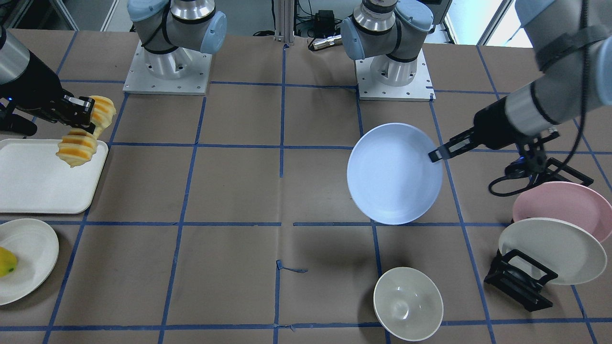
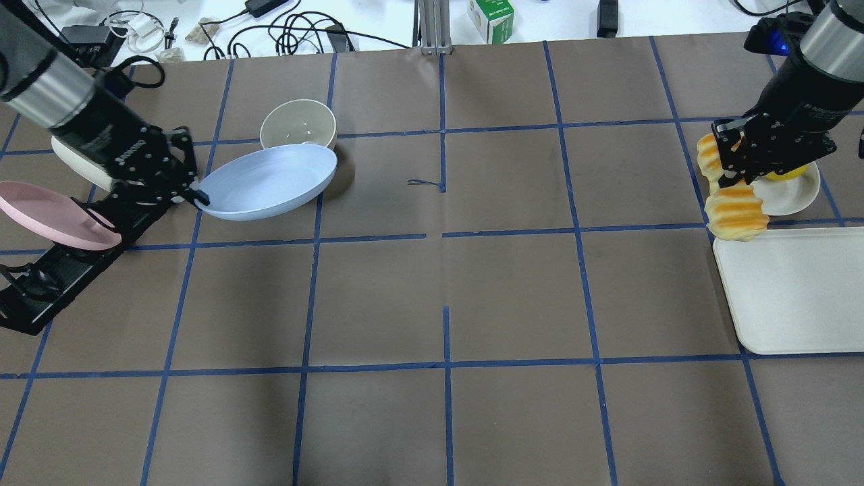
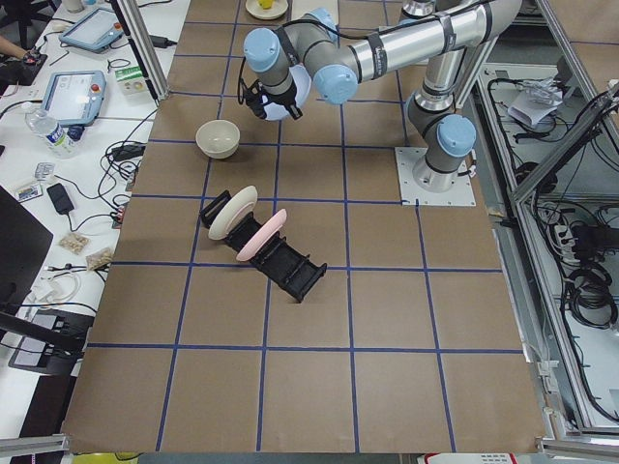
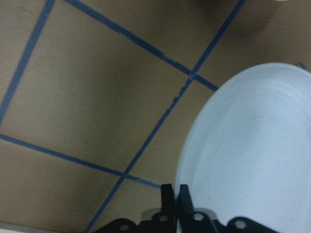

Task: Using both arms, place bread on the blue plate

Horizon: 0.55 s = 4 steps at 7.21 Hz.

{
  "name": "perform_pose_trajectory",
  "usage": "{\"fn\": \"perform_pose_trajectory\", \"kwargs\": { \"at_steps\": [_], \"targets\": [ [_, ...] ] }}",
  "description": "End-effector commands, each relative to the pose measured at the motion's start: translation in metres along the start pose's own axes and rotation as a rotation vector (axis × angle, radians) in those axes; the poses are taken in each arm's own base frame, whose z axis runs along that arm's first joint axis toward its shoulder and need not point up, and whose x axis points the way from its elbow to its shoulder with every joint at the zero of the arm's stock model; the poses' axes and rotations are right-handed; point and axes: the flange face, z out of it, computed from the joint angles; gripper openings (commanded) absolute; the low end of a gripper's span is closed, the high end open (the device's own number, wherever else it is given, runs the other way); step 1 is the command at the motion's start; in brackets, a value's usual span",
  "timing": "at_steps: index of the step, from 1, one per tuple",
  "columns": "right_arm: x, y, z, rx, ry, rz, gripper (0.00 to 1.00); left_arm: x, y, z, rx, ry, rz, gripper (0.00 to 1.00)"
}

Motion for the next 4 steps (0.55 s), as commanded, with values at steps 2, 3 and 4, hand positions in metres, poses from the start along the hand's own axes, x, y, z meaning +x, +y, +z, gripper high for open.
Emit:
{"fn": "perform_pose_trajectory", "kwargs": {
  "at_steps": [2,3,4],
  "targets": [
    [-0.026,0.002,-0.005,0.018,-0.033,-0.040,0.00,0.106,0.050,0.127,0.190,0.135,-0.109,0.00],
    [-0.037,0.003,-0.003,0.019,-0.029,-0.063,0.00,0.113,0.054,0.176,0.228,0.209,-0.158,0.00],
    [-0.039,0.003,-0.003,0.017,-0.029,-0.068,0.00,0.116,0.061,0.210,0.246,0.216,-0.139,0.00]
  ]
}}
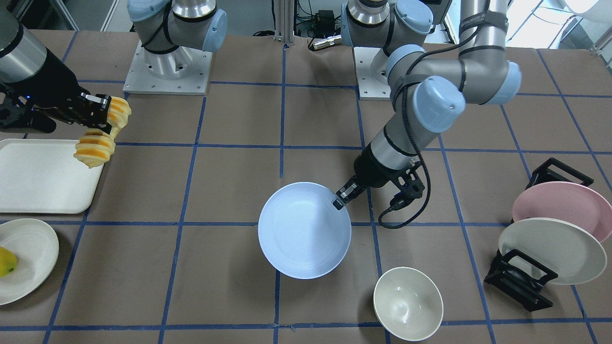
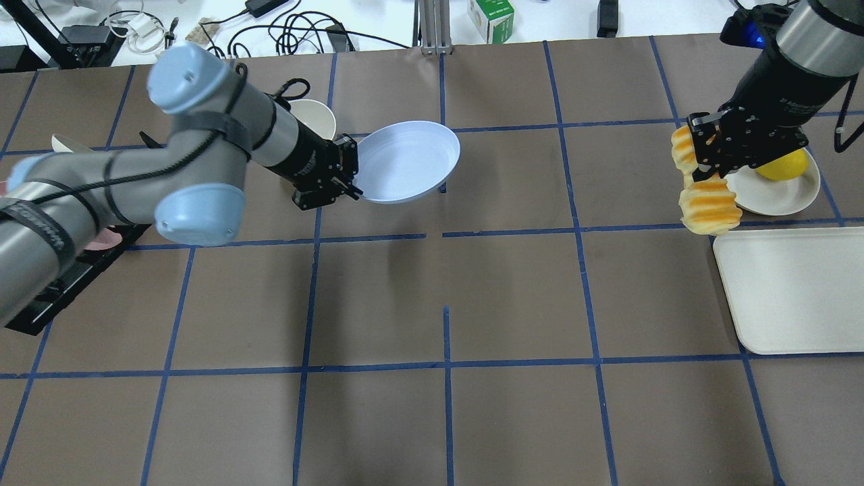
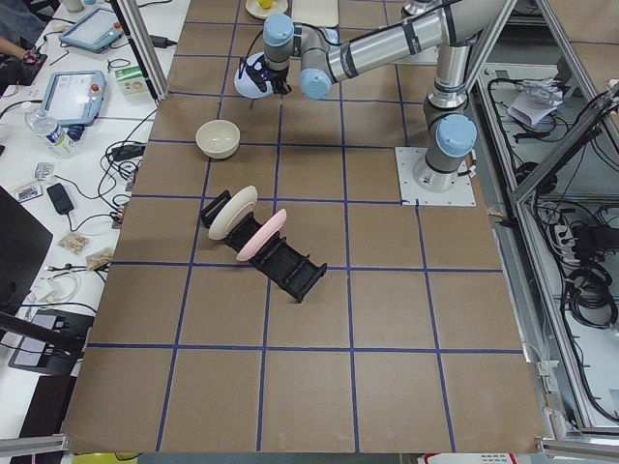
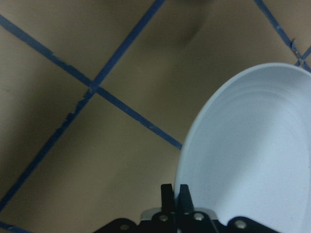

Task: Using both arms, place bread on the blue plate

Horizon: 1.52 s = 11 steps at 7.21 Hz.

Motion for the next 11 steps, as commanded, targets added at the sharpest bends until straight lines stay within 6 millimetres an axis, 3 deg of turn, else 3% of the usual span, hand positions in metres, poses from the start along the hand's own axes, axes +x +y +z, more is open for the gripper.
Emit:
{"fn": "perform_pose_trajectory", "kwargs": {
  "at_steps": [1,2,3,4,5,6,7,8,9,10,11],
  "targets": [
    [-0.010,0.000,0.002,-0.003,0.001,-0.021,0.00,-0.014,0.022,0.066,0.042,-0.001,0.030,0.00],
    [-0.015,0.001,0.003,0.001,0.003,-0.030,0.00,-0.022,0.024,0.082,0.039,-0.033,0.058,0.00],
    [-0.015,0.000,0.003,0.002,0.004,-0.032,0.00,-0.025,0.040,0.097,0.015,-0.059,0.066,0.00],
    [-0.015,-0.002,0.006,-0.002,0.003,-0.033,0.00,-0.023,0.052,0.098,0.011,-0.061,0.079,0.00],
    [-0.016,-0.003,0.008,-0.005,-0.002,-0.033,0.00,-0.024,0.052,0.099,0.022,-0.075,0.081,0.32],
    [-0.015,-0.008,0.016,-0.020,-0.020,-0.031,0.00,-0.023,0.050,0.089,0.070,-0.089,0.092,0.99],
    [-0.018,-0.010,0.022,-0.033,-0.024,-0.035,0.00,-0.021,0.041,0.080,0.107,-0.116,0.103,1.00],
    [-0.038,-0.012,0.025,-0.007,-0.024,-0.072,0.00,-0.009,0.030,0.060,0.114,-0.110,0.118,1.00],
    [-0.073,-0.020,0.037,0.012,-0.015,-0.082,0.00,0.009,0.013,0.031,0.109,-0.128,0.153,1.00],
    [-0.119,-0.035,0.061,0.044,-0.005,-0.059,0.00,0.033,-0.004,-0.008,0.086,-0.160,0.178,1.00],
    [-0.168,-0.035,0.082,0.064,-0.002,-0.036,0.00,0.048,-0.018,-0.050,0.046,-0.204,0.223,1.00]
  ]
}}
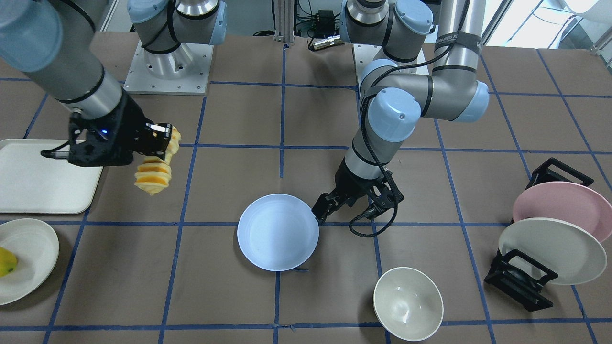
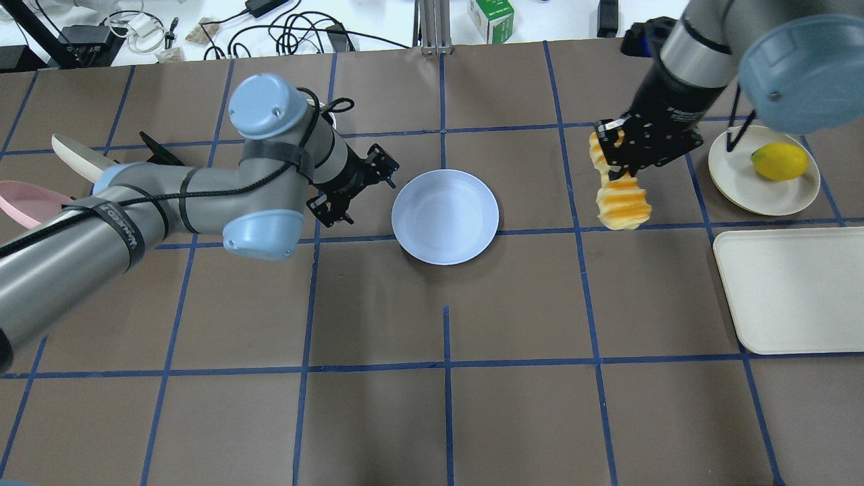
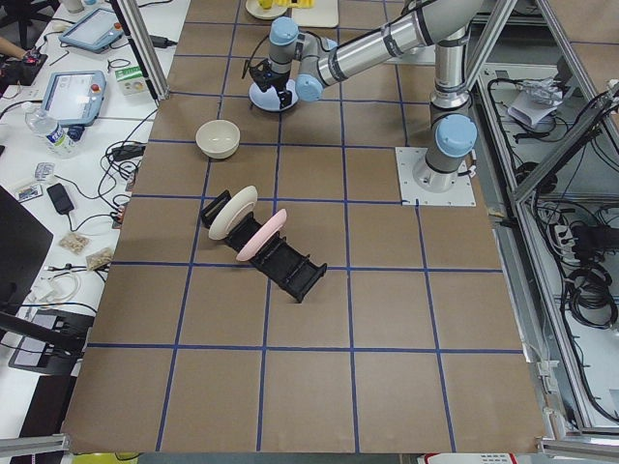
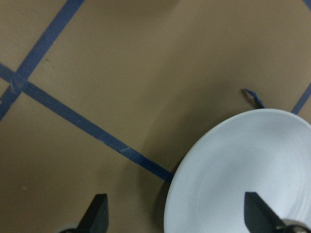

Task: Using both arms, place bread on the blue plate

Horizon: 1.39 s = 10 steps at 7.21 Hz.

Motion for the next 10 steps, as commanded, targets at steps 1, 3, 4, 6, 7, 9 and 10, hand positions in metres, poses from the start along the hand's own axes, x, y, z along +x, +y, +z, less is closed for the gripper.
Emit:
{"fn": "perform_pose_trajectory", "kwargs": {
  "at_steps": [1,3,4,6,7,9,10],
  "targets": [
    [-0.093,-0.007,0.049,0.047,0.003,0.043,0.00,-0.004,-0.045,-0.098,-0.082,-0.113,0.086,1.00],
    [-0.156,-0.015,0.110,0.070,-0.007,0.079,0.00,-0.019,-0.060,-0.158,-0.081,-0.147,0.150,1.00],
    [-0.177,-0.016,0.139,0.065,-0.006,0.075,0.00,-0.030,-0.065,-0.179,-0.066,-0.156,0.133,1.00],
    [-0.182,-0.031,0.175,0.074,-0.012,0.084,0.00,-0.044,-0.052,-0.218,-0.061,-0.192,0.134,1.00],
    [-0.185,-0.038,0.187,0.110,-0.029,0.080,0.00,-0.050,-0.053,-0.226,-0.061,-0.186,0.220,1.00],
    [-0.187,-0.040,0.212,0.089,-0.020,0.081,0.00,-0.057,-0.051,-0.239,-0.049,-0.191,0.302,1.00],
    [-0.186,-0.041,0.219,0.079,-0.016,0.083,0.00,-0.060,-0.047,-0.248,-0.034,-0.213,0.322,1.00]
  ]
}}
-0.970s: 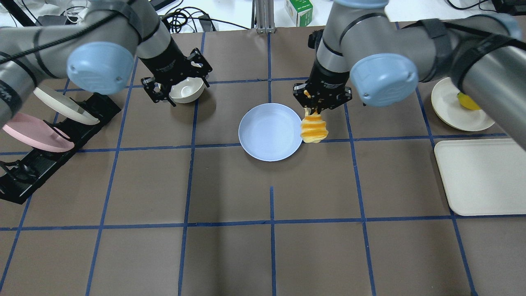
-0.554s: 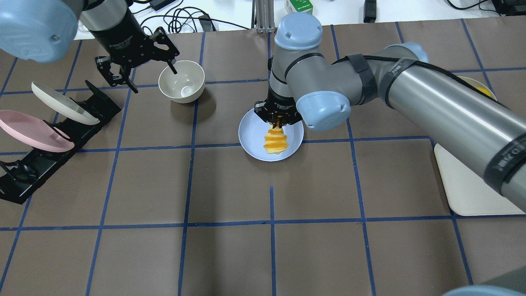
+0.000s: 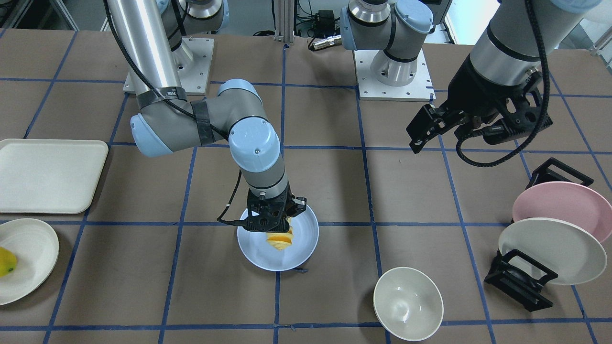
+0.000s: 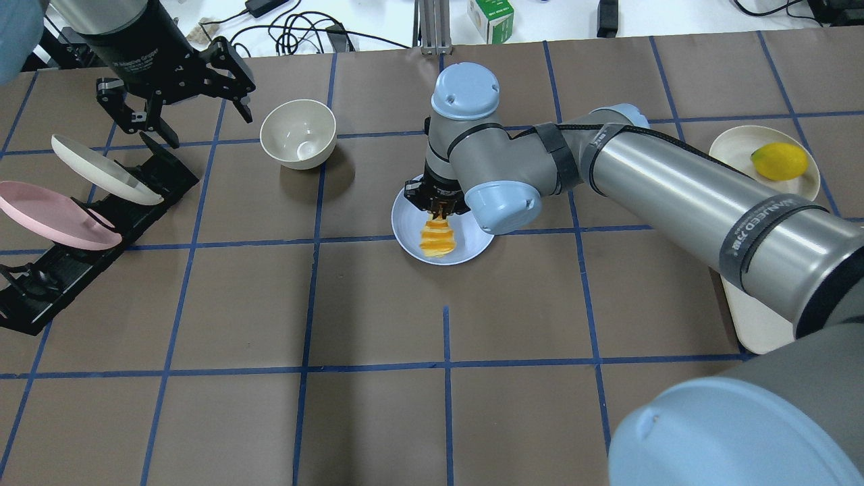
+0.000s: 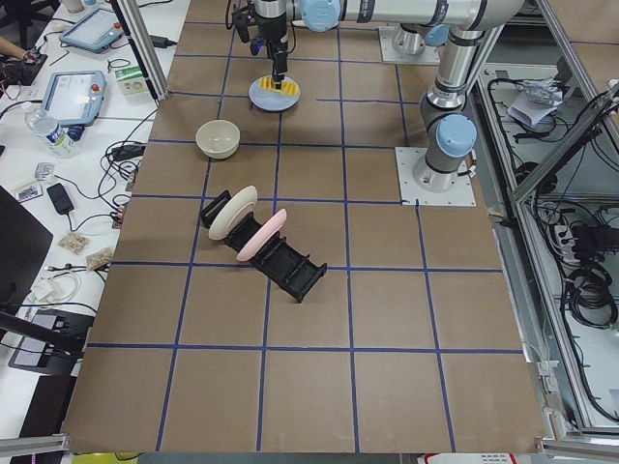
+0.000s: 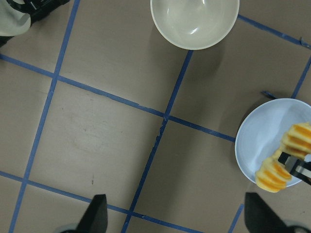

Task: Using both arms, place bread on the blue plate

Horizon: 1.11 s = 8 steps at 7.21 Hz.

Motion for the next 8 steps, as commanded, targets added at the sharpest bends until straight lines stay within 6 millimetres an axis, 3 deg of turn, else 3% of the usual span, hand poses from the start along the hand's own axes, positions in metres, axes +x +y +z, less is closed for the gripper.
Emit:
{"fn": "perform_pose_trajectory", "kwargs": {
  "at_steps": [1,2,3,5,6,7,8],
  "targets": [
    [0.000,-0.001,0.017,-0.014,0.008,-0.003,0.42,-0.010,0.018,-0.016,-0.007,-0.050,0.040,1.00],
    [0.000,-0.001,0.018,-0.008,0.007,-0.008,0.83,-0.010,0.022,-0.017,-0.013,-0.053,0.066,1.00],
    [0.000,-0.002,0.015,-0.003,0.004,-0.007,1.00,-0.009,0.022,-0.011,-0.017,-0.052,0.081,1.00],
    [0.001,-0.009,-0.005,0.030,-0.007,-0.010,1.00,-0.008,0.023,-0.008,-0.024,-0.054,0.100,1.00],
    [0.007,-0.018,-0.046,0.068,-0.016,-0.021,1.00,-0.006,0.018,-0.002,-0.025,-0.058,0.101,1.00],
    [0.037,-0.026,-0.081,0.027,0.017,-0.037,1.00,-0.002,0.005,0.016,-0.018,-0.055,0.106,1.00],
    [0.093,-0.038,-0.123,-0.008,0.032,-0.038,1.00,0.012,0.009,0.035,0.010,-0.042,0.122,1.00]
  ]
}}
